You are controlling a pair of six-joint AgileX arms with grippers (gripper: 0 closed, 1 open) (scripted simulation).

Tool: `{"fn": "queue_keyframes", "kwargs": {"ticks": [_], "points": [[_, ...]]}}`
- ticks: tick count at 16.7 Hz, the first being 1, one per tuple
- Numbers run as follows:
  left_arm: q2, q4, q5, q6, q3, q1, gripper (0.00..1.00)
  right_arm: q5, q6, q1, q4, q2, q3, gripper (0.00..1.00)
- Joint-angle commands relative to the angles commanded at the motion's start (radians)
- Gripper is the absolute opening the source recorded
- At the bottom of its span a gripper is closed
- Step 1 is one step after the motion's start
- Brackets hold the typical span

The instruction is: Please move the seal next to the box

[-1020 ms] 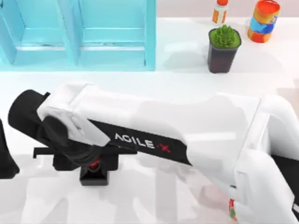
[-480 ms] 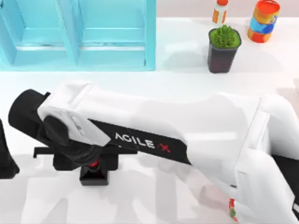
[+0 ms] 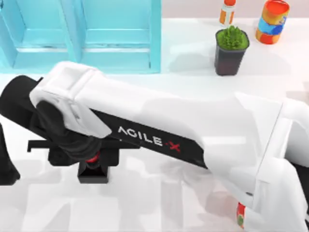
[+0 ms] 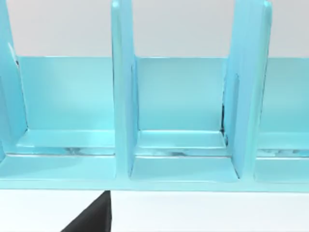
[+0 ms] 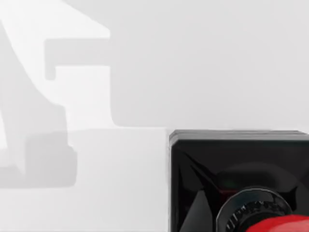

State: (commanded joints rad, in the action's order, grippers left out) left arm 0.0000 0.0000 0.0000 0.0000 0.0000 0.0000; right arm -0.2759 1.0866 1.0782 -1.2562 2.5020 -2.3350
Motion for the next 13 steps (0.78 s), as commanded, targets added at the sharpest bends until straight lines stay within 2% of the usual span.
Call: {"fn": "queue_keyframes", "kwargs": {"ticks": [3, 8, 13], "points": [[0.000, 0.000, 0.000, 0.000, 0.000, 0.000, 1.00, 0.003, -0.004, 0.001, -0.072, 0.005, -0.071, 0.00], [0.000, 0.000, 0.000, 0.000, 0.000, 0.000, 1.00, 0.003, -0.003, 0.001, -0.072, 0.003, -0.071, 0.00], [0.000, 0.000, 0.000, 0.000, 0.000, 0.000, 1.00, 0.024, -0.095, -0.090, -0.067, -0.149, 0.071, 0.00]]}}
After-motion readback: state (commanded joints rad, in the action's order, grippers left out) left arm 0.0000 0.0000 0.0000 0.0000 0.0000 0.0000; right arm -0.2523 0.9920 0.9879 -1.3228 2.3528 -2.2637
